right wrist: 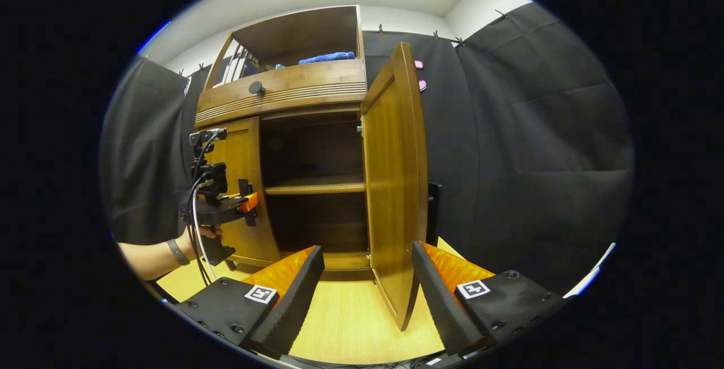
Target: Open the right door of the double-door shoe cabinet with the right hand, and open the left door with the left hand.
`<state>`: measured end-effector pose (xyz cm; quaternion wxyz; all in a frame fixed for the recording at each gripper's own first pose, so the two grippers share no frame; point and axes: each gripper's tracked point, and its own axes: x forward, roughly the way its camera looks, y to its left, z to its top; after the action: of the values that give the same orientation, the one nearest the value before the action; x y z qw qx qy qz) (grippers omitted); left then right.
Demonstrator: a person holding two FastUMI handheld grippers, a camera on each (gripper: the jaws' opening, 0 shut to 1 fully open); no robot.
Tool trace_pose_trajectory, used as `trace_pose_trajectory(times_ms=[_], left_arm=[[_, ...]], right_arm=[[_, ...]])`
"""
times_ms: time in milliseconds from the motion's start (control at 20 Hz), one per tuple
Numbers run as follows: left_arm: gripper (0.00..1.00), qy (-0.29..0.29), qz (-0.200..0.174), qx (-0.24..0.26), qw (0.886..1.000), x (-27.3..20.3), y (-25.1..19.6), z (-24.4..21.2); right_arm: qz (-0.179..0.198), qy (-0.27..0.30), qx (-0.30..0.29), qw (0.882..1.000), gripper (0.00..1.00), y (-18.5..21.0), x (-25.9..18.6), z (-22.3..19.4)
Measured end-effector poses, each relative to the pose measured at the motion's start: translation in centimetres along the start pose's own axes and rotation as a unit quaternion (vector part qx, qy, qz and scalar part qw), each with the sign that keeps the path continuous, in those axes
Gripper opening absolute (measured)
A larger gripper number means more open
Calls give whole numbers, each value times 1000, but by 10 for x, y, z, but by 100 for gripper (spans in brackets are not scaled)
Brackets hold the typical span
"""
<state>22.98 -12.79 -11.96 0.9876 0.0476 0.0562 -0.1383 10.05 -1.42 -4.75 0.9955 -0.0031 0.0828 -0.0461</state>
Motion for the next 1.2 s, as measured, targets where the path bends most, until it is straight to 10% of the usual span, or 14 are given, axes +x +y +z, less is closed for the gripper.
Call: trace_pose_trajectory(times_ms=[800,1200], left_arm=[[24,44,16,-14,999,-123,35,11],[20,49,100,-3,994,-179,84,14]], right_arm=[[41,-27,-24,999,94,38,21,21],[46,-28,-1,999,94,44,26,13]])
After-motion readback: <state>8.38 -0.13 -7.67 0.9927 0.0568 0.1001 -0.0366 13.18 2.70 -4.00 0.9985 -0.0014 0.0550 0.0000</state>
